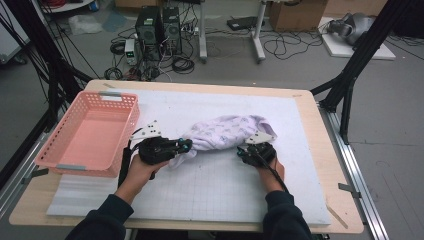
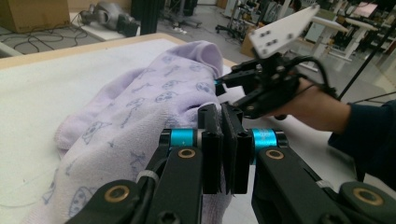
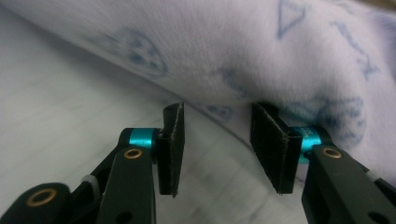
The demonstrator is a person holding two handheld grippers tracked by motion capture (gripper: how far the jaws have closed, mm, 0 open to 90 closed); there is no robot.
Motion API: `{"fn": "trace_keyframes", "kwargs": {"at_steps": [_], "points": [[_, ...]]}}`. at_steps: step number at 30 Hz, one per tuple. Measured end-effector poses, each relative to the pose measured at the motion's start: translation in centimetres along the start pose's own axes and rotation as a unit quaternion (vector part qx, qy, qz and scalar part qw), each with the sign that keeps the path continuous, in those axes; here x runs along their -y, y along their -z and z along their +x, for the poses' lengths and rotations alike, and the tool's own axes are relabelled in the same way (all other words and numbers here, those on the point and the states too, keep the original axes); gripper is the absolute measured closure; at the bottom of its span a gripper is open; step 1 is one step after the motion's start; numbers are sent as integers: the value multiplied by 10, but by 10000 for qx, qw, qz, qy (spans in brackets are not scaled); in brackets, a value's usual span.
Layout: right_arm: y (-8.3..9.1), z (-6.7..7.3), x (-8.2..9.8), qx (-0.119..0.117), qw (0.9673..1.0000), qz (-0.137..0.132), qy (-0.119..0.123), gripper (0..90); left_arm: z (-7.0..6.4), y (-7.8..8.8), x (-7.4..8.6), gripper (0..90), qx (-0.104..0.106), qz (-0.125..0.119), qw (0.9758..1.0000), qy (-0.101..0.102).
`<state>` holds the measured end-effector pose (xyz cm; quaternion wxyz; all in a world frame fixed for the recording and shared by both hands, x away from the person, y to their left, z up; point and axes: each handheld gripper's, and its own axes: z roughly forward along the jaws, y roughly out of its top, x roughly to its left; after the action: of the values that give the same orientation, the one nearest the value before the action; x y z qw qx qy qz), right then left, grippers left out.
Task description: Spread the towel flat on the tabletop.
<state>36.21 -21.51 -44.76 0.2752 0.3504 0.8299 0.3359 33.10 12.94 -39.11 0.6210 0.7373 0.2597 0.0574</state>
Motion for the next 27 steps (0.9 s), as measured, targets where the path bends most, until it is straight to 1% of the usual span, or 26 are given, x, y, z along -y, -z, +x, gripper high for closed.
{"fn": "trace_keyframes", "kwargs": {"at_steps": [1, 2, 3, 4, 5, 7, 8, 9, 10, 12, 13, 14, 16, 17, 18, 20, 22, 23, 24, 25, 26, 27], "points": [[-5, -1, -2, 94, 9998, 123, 96, 544, 0, 0, 0, 865, -5, -6, 10000, 2], [-8, -2, -6, 152, 9997, 164, 123, 625, 0, 1, 0, 865, -20, -15, 10000, 15], [-11, -2, -10, 335, 9988, 294, 205, 725, 0, 1, 0, 865, -37, -5, 10000, 9], [-15, -3, -14, 472, 9974, 409, 369, 820, 0, 1, 0, 865, -35, -5, 10000, 1], [-17, -4, -15, 519, 9969, 437, 388, 876, 0, 2, -1, 865, -35, -27, 10000, 12], [-16, -9, -15, 299, 9986, 407, 161, 897, 0, 4, -1, 865, -27, -50, 10000, 7], [-14, -12, -14, 148, 9991, 397, 80, 898, 0, 6, -2, 865, -29, -57, 10000, -5], [-9, -15, -12, -35, 9993, 377, 37, 900, 0, 8, -2, 865, -29, -61, 10000, -12], [-6, -16, -11, -157, 9994, 319, 13, 900, 1, 10, -3, 865, -20, -99, 9999, 4], [8, -21, -8, -461, 9986, 234, -60, 900, 1, 14, -5, 865, -36, -156, 9999, 9], [13, -24, -7, -568, 9982, 159, -59, 900, 1, 17, -6, 865, -52, -193, 9998, 10], [22, -27, -4, -779, 9969, 53, -115, 900, 1, 19, -7, 865, -61, -221, 9997, -9], [36, -31, 0, -1006, 9947, -74, -182, 900, 0, 23, -8, 865, -103, -198, 9997, -60], [45, -34, 3, -1174, 9927, -153, -223, 900, 1, 24, -8, 864, -150, -169, 9997, -80], [55, -37, 7, -1232, 9917, -109, -355, 900, 1, 25, -7, 864, -188, -130, 9997, -89], [68, -42, 12, -1391, 9889, -157, -503, 900, 2, 25, -6, 864, -284, -52, 9995, -99], [80, -48, 17, -1379, 9883, -204, -624, 900, 2, 22, -3, 864, -433, 107, 9989, -122], [86, -53, 20, -1431, 9865, -287, -746, 900, 2, 18, -1, 864, -565, 257, 9980, -151], [90, -57, 22, -1333, 9871, -311, -830, 900, 2, 15, 0, 863, -646, 380, 9970, -191], [91, -60, 22, -1282, 9871, -315, -902, 900, 1, 10, 2, 862, -768, 528, 9954, -209], [91, -63, 21, -1208, 9877, -306, -943, 900, 0, 5, 4, 861, -929, 681, 9929, -286], [88, -64, 19, -1046, 9890, -312, -1002, 900, 0, 0, 6, 861, -1065, 776, 9907, -331]]}}
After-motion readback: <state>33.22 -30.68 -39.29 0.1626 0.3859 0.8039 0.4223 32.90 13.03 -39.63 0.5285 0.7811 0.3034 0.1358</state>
